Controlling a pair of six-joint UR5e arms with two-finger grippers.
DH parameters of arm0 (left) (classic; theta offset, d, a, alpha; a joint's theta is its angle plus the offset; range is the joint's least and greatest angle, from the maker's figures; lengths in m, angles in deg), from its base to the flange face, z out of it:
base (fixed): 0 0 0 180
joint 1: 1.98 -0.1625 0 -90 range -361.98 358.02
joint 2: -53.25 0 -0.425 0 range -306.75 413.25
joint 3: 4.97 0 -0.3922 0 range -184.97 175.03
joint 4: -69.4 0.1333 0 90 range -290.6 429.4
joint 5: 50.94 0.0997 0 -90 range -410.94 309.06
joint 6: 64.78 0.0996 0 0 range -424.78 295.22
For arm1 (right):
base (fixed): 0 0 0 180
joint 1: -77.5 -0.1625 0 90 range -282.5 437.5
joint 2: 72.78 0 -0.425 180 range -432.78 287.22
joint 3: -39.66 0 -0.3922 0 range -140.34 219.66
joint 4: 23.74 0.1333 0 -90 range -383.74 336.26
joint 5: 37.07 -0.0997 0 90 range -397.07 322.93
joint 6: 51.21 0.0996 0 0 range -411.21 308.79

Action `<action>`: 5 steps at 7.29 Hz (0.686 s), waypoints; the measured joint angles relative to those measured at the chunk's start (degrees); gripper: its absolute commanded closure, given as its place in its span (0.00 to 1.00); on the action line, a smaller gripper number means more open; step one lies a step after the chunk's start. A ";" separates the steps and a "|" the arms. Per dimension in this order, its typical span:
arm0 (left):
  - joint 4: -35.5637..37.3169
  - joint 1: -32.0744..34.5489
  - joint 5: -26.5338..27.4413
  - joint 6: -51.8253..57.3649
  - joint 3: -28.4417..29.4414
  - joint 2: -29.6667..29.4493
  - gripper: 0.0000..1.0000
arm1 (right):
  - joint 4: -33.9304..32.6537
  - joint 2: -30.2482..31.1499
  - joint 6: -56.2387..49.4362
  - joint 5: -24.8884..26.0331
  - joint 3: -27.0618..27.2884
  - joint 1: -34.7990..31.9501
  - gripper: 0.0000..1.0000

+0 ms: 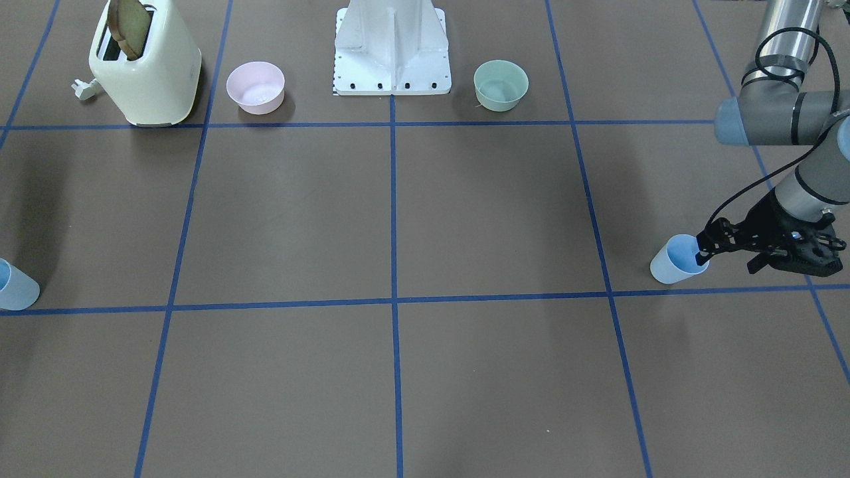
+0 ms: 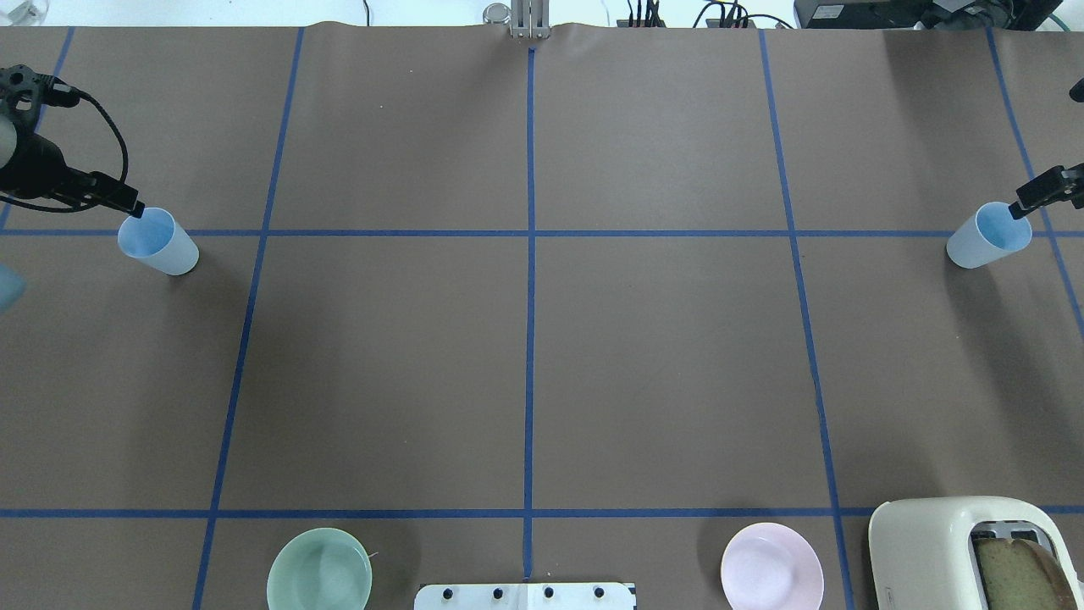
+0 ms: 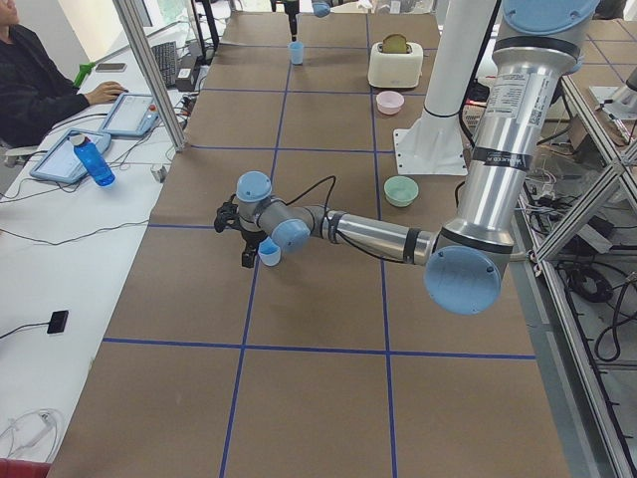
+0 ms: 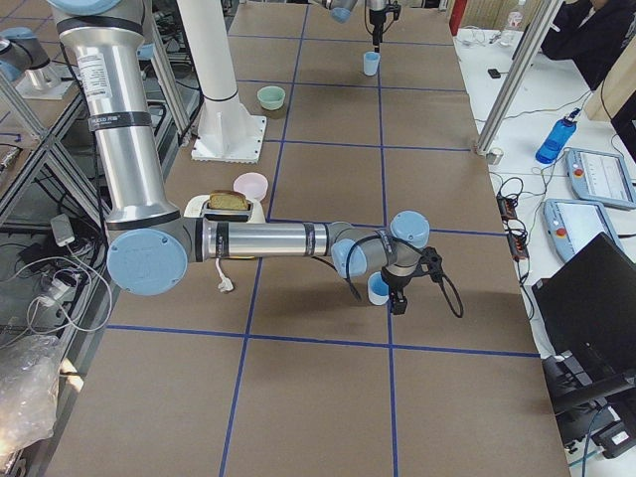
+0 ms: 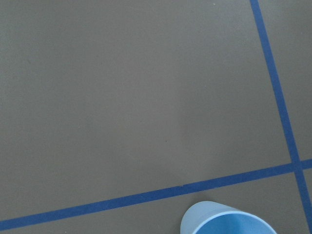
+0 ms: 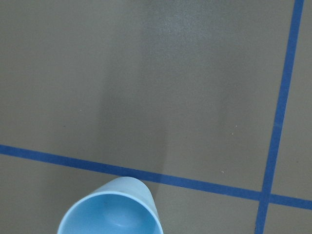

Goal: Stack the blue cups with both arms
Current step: 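Lower the left gripper onto its blue cup while the right gripper lowers onto the other, then close the left and right grippers around the rims of the blue cups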

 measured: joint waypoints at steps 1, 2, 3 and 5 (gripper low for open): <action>-1.08 -0.17 0.18 -0.29 0.68 0.11 0.02 | 0.01 -0.01 0.01 0.08 -0.01 0.00 0.00; -1.56 -0.38 0.25 -0.46 0.98 0.15 0.02 | 0.02 0.00 0.01 0.11 -0.01 0.01 0.00; -1.77 -0.61 0.27 -0.67 1.06 0.17 0.02 | 0.02 0.05 0.01 0.12 0.01 0.01 0.00; -3.15 -1.29 0.29 -2.10 1.05 0.28 0.02 | 0.02 0.12 0.01 0.12 0.03 0.01 0.00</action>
